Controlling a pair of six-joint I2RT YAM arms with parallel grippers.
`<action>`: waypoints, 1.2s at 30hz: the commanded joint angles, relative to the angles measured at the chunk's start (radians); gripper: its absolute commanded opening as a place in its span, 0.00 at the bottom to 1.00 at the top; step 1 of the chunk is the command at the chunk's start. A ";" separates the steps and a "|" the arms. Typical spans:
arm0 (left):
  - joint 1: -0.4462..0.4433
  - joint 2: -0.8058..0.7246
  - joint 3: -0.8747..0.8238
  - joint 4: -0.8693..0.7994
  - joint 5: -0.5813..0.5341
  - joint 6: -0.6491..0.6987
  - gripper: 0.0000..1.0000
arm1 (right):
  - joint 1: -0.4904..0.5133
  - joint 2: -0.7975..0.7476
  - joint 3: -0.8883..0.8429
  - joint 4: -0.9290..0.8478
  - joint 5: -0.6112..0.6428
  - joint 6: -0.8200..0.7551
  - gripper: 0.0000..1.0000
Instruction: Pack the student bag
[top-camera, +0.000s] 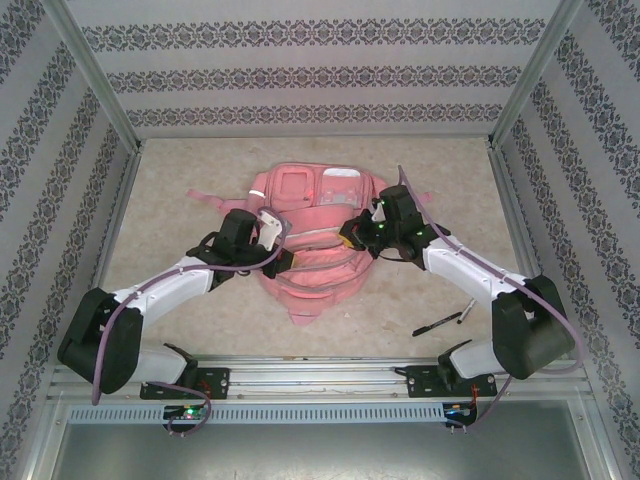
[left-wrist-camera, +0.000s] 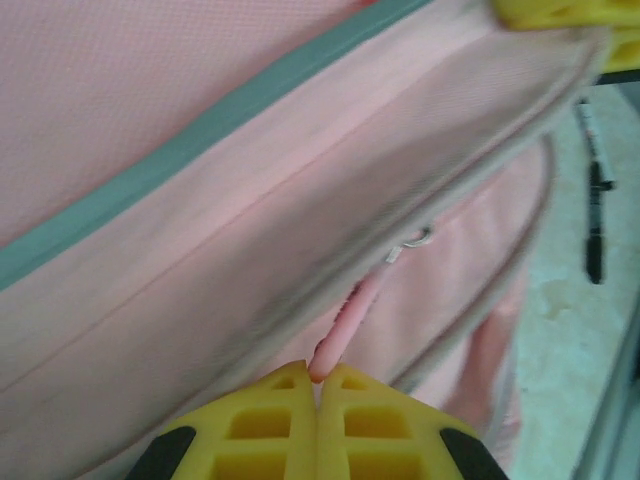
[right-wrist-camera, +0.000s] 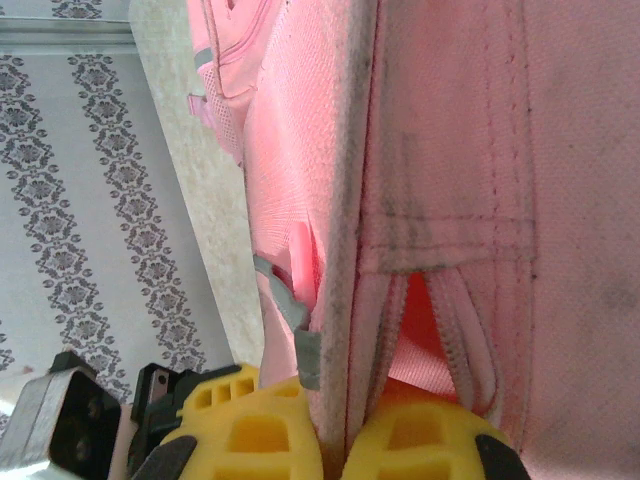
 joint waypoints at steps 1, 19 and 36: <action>0.030 0.016 -0.004 -0.096 -0.187 0.068 0.00 | -0.027 -0.049 -0.005 -0.004 -0.019 -0.033 0.00; -0.080 0.077 0.056 0.083 0.123 -0.084 0.47 | -0.105 -0.044 -0.042 -0.044 -0.030 -0.070 0.00; -0.088 0.260 0.227 0.062 -0.016 -0.179 0.59 | -0.035 -0.054 0.076 -0.078 -0.163 -0.039 0.00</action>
